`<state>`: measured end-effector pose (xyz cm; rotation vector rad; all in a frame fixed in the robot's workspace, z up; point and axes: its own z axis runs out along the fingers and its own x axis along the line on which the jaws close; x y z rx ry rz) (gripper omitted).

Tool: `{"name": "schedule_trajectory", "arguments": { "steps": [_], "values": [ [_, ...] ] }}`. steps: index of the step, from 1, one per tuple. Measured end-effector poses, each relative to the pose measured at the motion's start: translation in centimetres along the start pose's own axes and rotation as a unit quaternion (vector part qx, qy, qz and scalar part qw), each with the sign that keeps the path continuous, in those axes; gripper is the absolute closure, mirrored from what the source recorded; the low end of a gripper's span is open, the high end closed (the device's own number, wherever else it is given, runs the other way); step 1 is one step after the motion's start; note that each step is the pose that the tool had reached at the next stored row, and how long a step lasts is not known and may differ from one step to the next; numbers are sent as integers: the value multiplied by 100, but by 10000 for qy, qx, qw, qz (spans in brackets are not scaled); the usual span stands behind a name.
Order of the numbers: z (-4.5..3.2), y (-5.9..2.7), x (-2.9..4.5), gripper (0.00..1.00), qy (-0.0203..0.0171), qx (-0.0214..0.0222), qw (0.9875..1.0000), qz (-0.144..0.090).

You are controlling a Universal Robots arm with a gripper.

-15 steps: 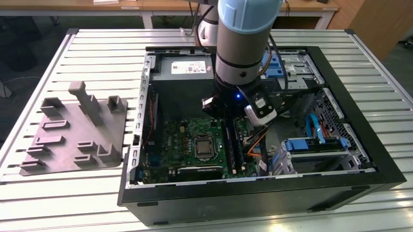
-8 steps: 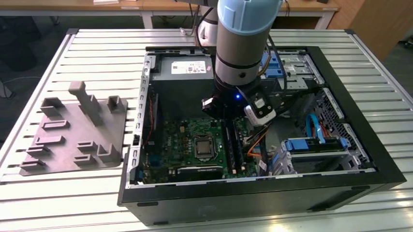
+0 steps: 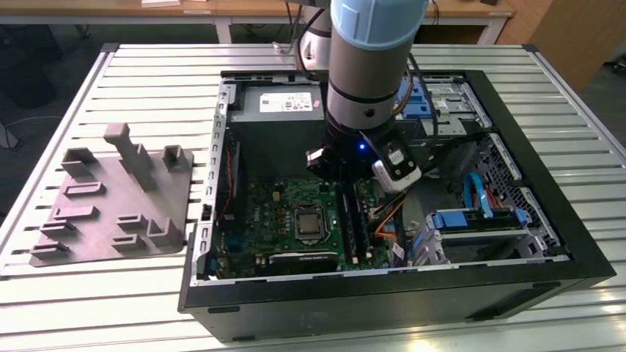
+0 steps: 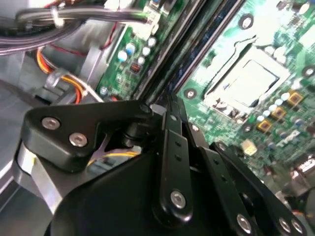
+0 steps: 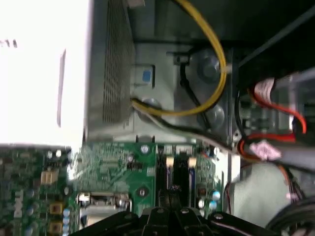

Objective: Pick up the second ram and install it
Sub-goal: 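Press down the second ram until it locks into place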

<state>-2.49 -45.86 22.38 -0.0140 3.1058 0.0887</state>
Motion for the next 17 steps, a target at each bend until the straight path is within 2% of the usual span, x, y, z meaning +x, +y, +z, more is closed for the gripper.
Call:
{"name": "schedule_trajectory", "arguments": {
  "steps": [11, 17],
  "values": [
    [-13, -333, 3, 89, 3, 222, 9998, -8],
    [2, -508, 5, 89, 13, 291, 9996, -10]
  ]
}}
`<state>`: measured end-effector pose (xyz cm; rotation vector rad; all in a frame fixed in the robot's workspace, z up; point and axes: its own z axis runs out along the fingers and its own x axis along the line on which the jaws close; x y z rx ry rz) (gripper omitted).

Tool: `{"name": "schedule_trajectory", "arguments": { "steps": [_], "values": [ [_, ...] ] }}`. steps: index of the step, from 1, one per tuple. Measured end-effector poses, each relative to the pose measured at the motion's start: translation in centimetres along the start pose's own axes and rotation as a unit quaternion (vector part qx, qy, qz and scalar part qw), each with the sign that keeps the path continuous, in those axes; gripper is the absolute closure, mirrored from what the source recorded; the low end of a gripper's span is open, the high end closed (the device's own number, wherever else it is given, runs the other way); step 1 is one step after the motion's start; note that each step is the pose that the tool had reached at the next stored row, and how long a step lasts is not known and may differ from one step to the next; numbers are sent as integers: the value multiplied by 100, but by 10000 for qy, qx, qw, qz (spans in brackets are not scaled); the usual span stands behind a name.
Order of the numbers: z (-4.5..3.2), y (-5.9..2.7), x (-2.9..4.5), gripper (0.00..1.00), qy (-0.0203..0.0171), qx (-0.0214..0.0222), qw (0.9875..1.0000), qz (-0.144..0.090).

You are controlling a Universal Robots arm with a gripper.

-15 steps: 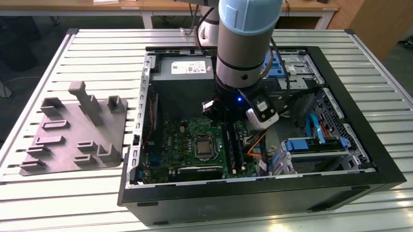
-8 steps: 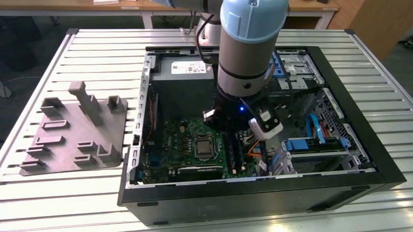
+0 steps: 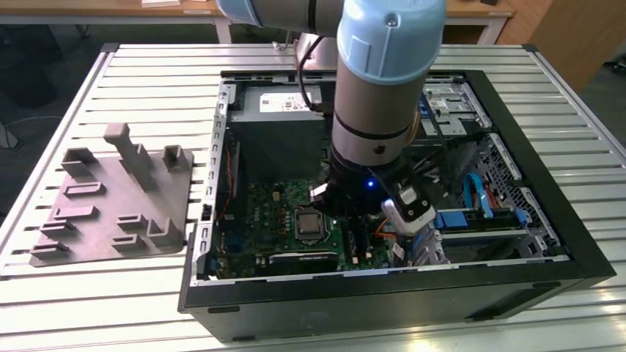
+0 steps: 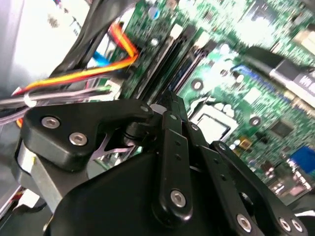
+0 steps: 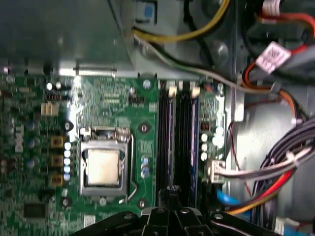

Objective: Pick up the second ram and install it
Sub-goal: 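Press down the second ram until it locks into place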

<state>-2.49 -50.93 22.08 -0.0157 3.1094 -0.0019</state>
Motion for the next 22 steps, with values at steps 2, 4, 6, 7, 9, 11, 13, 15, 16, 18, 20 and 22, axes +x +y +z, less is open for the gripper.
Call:
{"name": "schedule_trajectory", "arguments": {
  "steps": [2, 4, 6, 7, 9, 11, 13, 15, 16, 18, 20, 22],
  "values": [
    [15, -14, 1, 89, 3, 13, 10000, -1],
    [32, -18, 2, 89, 5, 13, 10000, -2],
    [48, -18, 2, 89, 7, 12, 10000, -6],
    [56, -18, 2, 89, 8, 12, 10000, -7],
    [62, -17, 2, 89, 8, 12, 10000, -9],
    [58, -20, 3, 89, 9, 14, 10000, -9],
    [33, -16, 0, 89, 4, 8, 10000, -9],
    [-6, -15, -1, 89, 3, 8, 10000, -10],
    [-35, -17, -1, 89, 5, 17, 10000, -10],
    [-80, -17, -3, 89, 5, 17, 10000, -10],
    [-128, -17, -4, 89, 5, 18, 10000, -10],
    [-171, -18, -5, 89, 5, 18, 10000, -11]
  ]
}}
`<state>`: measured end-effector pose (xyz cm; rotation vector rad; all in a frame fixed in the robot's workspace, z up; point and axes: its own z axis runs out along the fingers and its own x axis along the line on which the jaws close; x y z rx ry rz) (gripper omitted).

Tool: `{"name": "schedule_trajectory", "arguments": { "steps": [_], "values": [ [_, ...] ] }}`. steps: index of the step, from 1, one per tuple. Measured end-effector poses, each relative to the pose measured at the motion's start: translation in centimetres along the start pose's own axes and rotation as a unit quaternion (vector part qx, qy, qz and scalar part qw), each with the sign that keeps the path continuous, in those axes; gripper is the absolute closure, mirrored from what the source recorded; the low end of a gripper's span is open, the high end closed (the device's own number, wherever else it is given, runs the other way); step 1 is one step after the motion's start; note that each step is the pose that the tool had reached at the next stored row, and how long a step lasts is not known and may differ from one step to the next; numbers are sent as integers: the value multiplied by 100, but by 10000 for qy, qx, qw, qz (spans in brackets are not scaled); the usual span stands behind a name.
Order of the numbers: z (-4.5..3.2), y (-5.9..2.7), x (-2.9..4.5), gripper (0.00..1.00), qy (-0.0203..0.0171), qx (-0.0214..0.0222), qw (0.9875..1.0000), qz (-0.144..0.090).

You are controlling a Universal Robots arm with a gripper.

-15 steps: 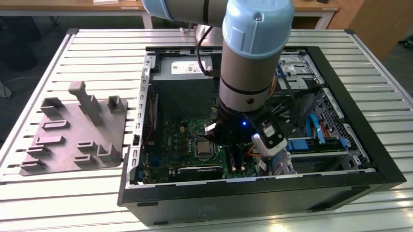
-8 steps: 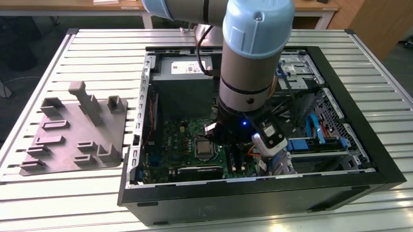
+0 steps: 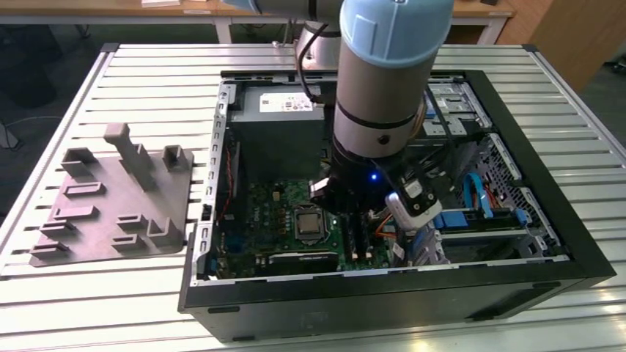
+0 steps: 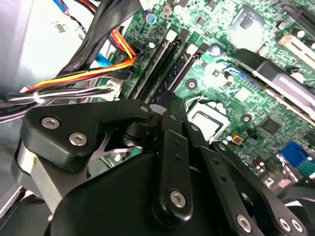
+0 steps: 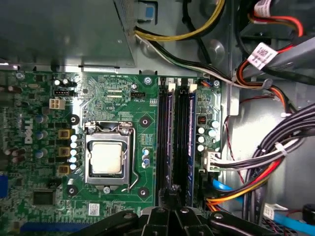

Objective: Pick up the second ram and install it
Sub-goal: 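Press down the second ram until it locks into place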

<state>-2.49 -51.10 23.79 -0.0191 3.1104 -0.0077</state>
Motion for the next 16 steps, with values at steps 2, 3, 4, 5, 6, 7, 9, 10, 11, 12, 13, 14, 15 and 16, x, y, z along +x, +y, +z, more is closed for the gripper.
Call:
{"name": "schedule_trajectory", "arguments": {
  "steps": [2, 3, 4, 5, 6, 7, 9, 10, 11, 12, 13, 14, 15, 16],
  "values": [
    [-14, 10, -1, 89, -1, -1, 10000, -1],
    [-15, 24, -1, 89, -1, -2, 10000, 0],
    [-16, 50, -1, 89, 0, 0, 10000, -1],
    [-17, 86, -1, 89, 0, 2, 10000, -1],
    [-16, 126, -2, 89, 0, 1, 10000, -1],
    [-17, 164, -3, 89, 0, 2, 10000, -1],
    [-17, 233, -3, 89, 0, 1, 10000, -1],
    [-17, 263, -4, 89, 0, 1, 10000, 0],
    [-17, 293, -4, 89, 0, 1, 10000, -1],
    [-18, 318, -4, 89, 0, 2, 10000, -1],
    [-18, 343, -5, 89, 0, 3, 10000, -1],
    [-17, 359, -5, 89, 0, 2, 10000, -1],
    [-19, 366, -6, 89, 0, 3, 10000, -2],
    [-25, 368, -6, 89, 0, 4, 10000, -2]
  ]
}}
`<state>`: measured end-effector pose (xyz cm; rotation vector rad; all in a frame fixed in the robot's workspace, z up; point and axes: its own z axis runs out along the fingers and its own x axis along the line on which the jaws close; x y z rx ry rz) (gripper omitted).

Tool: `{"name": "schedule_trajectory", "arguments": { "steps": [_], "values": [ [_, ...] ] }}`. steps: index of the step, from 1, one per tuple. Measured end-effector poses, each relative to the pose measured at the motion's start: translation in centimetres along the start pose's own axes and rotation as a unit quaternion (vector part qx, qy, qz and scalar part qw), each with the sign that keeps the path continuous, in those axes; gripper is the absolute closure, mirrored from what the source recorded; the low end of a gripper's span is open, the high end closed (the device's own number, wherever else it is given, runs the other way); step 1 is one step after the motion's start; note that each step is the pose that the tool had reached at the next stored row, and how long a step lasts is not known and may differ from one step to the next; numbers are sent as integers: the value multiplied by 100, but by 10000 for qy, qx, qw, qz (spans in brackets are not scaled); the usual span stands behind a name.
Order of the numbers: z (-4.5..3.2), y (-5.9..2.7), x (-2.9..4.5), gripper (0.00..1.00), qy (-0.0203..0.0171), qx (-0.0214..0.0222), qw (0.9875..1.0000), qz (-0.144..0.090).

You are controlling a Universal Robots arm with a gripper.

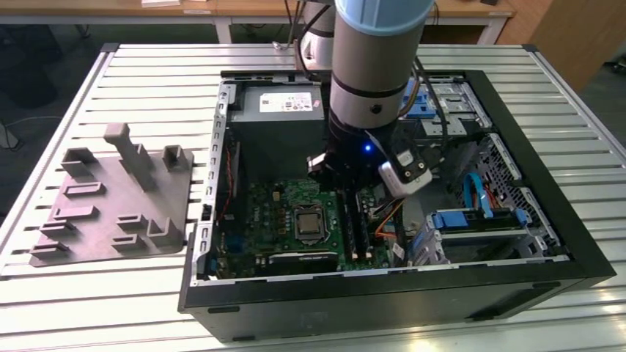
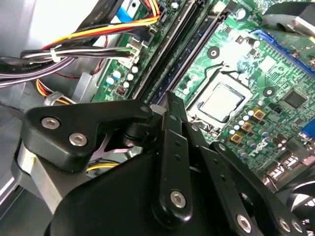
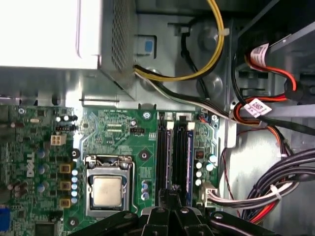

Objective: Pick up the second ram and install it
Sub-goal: 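Press down the second ram until it locks into place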

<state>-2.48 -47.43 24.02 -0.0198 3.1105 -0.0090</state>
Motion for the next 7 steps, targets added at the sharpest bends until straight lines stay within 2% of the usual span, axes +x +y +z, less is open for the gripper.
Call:
{"name": "schedule_trajectory", "arguments": {
  "steps": [7],
  "values": [
    [-12, 1, 1, 89, -1, -1, 10000, 1]
  ]
}}
